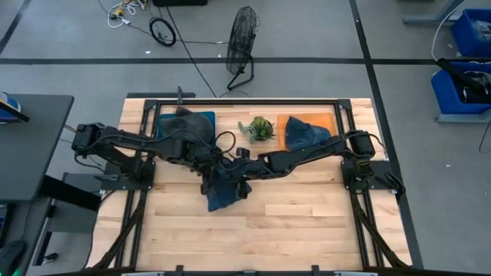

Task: Pick & Place hat
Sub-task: Put the blue cap into the orange bin

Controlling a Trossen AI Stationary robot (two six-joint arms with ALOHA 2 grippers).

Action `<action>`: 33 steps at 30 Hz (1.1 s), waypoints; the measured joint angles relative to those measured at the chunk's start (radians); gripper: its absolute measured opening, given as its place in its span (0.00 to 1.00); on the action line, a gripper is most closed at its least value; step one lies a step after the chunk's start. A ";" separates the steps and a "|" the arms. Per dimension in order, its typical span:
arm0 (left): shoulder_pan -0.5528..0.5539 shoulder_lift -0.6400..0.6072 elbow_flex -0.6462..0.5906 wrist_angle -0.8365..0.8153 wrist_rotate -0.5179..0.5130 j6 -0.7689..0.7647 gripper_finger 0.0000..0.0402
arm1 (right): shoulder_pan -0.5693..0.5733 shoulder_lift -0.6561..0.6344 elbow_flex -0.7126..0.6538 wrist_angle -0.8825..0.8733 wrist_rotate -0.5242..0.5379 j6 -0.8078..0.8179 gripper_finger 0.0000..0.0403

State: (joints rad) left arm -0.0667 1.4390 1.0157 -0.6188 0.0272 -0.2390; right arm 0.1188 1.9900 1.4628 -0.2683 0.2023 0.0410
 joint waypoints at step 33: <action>0.025 -0.001 0.001 0.019 -0.017 0.094 0.39 | 0.127 -0.149 -0.001 -0.645 0.141 0.836 0.01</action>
State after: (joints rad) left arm -0.0422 1.4380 1.0164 -0.6003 0.0105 -0.1449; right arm 0.2460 1.8405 1.4616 -0.9135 0.3432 0.8775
